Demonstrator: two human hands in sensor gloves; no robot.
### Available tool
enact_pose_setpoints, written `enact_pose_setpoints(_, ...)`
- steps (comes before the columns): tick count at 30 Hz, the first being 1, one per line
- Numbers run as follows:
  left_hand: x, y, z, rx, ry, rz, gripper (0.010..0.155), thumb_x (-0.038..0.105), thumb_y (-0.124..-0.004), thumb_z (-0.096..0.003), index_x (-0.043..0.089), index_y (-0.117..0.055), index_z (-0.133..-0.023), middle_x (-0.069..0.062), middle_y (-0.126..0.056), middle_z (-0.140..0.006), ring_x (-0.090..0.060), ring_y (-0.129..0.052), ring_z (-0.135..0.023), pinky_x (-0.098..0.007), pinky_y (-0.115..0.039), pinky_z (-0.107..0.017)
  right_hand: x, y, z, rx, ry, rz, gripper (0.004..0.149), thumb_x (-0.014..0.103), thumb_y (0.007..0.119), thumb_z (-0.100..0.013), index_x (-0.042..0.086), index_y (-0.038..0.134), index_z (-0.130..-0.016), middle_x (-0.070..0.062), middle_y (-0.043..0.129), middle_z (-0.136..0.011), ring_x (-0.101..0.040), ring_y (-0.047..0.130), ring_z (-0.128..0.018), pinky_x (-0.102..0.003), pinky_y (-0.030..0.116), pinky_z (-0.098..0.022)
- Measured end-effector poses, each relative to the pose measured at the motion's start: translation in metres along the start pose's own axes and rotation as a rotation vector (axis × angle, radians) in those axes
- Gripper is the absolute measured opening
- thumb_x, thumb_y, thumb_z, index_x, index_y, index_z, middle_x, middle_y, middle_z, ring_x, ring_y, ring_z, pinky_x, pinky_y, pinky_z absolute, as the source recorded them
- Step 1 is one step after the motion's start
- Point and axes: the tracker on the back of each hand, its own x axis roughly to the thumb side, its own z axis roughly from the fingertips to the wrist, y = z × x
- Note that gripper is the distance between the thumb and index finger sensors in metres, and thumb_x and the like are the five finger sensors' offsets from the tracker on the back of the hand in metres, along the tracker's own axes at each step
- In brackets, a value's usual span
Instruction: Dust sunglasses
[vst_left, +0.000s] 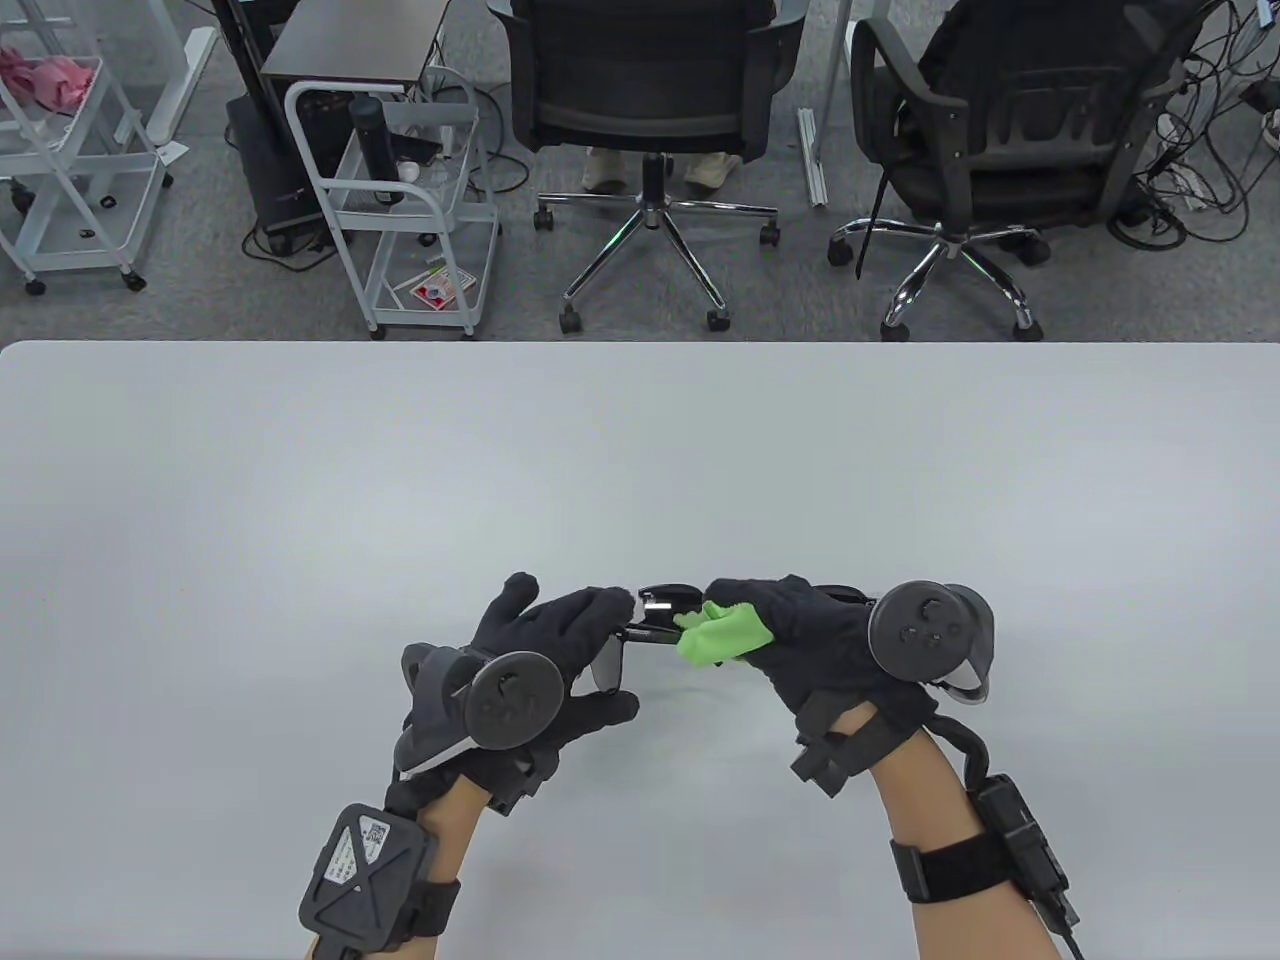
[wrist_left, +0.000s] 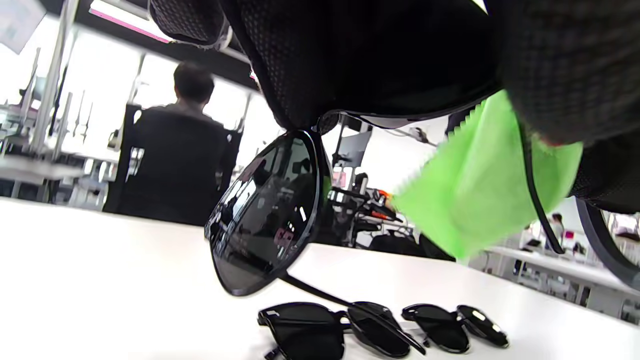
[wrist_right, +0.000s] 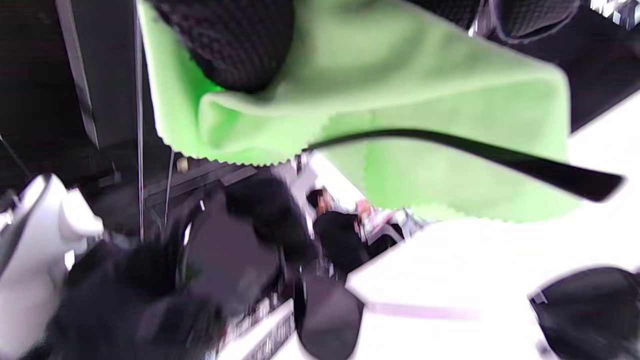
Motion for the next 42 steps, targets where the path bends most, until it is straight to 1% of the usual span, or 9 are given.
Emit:
enact_pose_setpoints(5, -0.014, 0.001, -0.001, 0.009, 0.134, 0.186, 0.093, 0.081, -0.081, -0.0218, 0.037, -0.066, -0.102, 0.012, -0.086, -0.094, -0.007, -0.106, -0.075, -0.047, -0.068, -0.077, 0.025, -0.005, 0.004, -0.162, -0.122, 0.087, 0.047, 0.037, 0.082, -0.046, 0.015, 0.086, -0.087, -0.006, 0.098, -0.086, -0.036, 0.098, -0.077, -0.067, 0.065, -0.061)
enact_pose_setpoints(11, -0.031, -0.01, 0.002, -0.052, 0.314, 0.348, 0.098, 0.084, -0.074, -0.0271, 0.027, -0.06, -0.105, 0.008, -0.093, -0.085, -0.009, -0.114, -0.053, -0.044, -0.076, -0.069, 0.05, 0.012, 0.005, -0.119, -0.232, 0.219, 0.046, 0.037, 0.082, -0.045, 0.016, 0.087, -0.086, -0.004, 0.1, -0.083, -0.033, 0.1, -0.074, -0.066, 0.067, -0.062)
enact_pose_setpoints(20, -0.048, -0.021, 0.006, -0.107, 0.454, 0.632, 0.099, 0.083, -0.072, -0.0305, 0.021, -0.056, -0.106, 0.003, -0.096, -0.08, -0.009, -0.116, -0.04, -0.044, -0.08, -0.063, 0.049, 0.063, 0.003, 0.154, -0.25, 0.351, 0.047, 0.038, 0.082, -0.045, 0.017, 0.087, -0.086, -0.006, 0.099, -0.085, -0.036, 0.098, -0.075, -0.067, 0.065, -0.062)
enact_pose_setpoints(29, -0.062, -0.015, 0.01, -0.046, 0.496, 0.746, 0.098, 0.082, -0.069, -0.0332, 0.021, -0.049, -0.107, 0.003, -0.092, -0.085, -0.009, -0.116, -0.043, -0.043, -0.08, -0.064, 0.062, 0.1, 0.008, 0.478, -0.333, 0.544, 0.051, 0.041, 0.08, -0.043, 0.018, 0.086, -0.088, -0.01, 0.097, -0.087, -0.039, 0.097, -0.076, -0.069, 0.063, -0.062)
enact_pose_setpoints(32, -0.066, -0.014, 0.012, -0.024, 0.513, 0.798, 0.097, 0.08, -0.068, -0.0341, 0.02, -0.046, -0.107, 0.003, -0.09, -0.087, -0.009, -0.116, -0.044, -0.042, -0.08, -0.065, 0.066, 0.107, 0.009, 0.528, -0.353, 0.644, 0.053, 0.041, 0.081, -0.043, 0.018, 0.082, -0.091, -0.01, 0.094, -0.089, -0.04, 0.096, -0.077, -0.07, 0.062, -0.062)
enact_pose_setpoints(35, -0.069, -0.013, 0.014, -0.003, 0.537, 0.842, 0.097, 0.079, -0.069, -0.0348, 0.018, -0.044, -0.107, 0.001, -0.088, -0.088, -0.01, -0.117, -0.045, -0.041, -0.081, -0.065, 0.068, 0.112, 0.01, 0.666, -0.307, 0.73, 0.068, 0.042, 0.085, -0.042, 0.015, 0.065, -0.102, -0.014, 0.078, -0.103, -0.046, 0.083, -0.089, -0.073, 0.054, -0.063)
enact_pose_setpoints(38, -0.072, -0.013, 0.015, 0.004, 0.55, 0.862, 0.098, 0.078, -0.069, -0.035, 0.017, -0.043, -0.107, 0.001, -0.087, -0.089, -0.01, -0.117, -0.045, -0.04, -0.082, -0.064, 0.069, 0.113, 0.012, 0.778, -0.252, 0.743, 0.099, 0.058, 0.088, -0.034, 0.009, 0.044, -0.108, -0.02, 0.053, -0.114, -0.055, 0.059, -0.1, -0.077, 0.041, -0.063)
enact_pose_setpoints(40, -0.072, -0.014, 0.015, 0.001, 0.555, 0.873, 0.098, 0.078, -0.069, -0.0351, 0.017, -0.043, -0.107, 0.001, -0.087, -0.089, -0.01, -0.117, -0.044, -0.04, -0.082, -0.064, 0.07, 0.113, 0.012, 0.793, -0.241, 0.706, 0.104, 0.066, 0.084, -0.032, 0.007, 0.042, -0.108, -0.022, 0.051, -0.114, -0.056, 0.057, -0.1, -0.078, 0.038, -0.062)
enact_pose_setpoints(42, -0.071, -0.013, 0.015, 0.0, 0.555, 0.872, 0.098, 0.078, -0.069, -0.035, 0.017, -0.043, -0.107, 0.001, -0.087, -0.089, -0.01, -0.117, -0.043, -0.04, -0.082, -0.063, 0.07, 0.11, 0.011, 0.786, -0.218, 0.644, 0.098, 0.07, 0.07, -0.039, 0.006, 0.044, -0.108, -0.023, 0.052, -0.114, -0.056, 0.057, -0.099, -0.078, 0.037, -0.061)
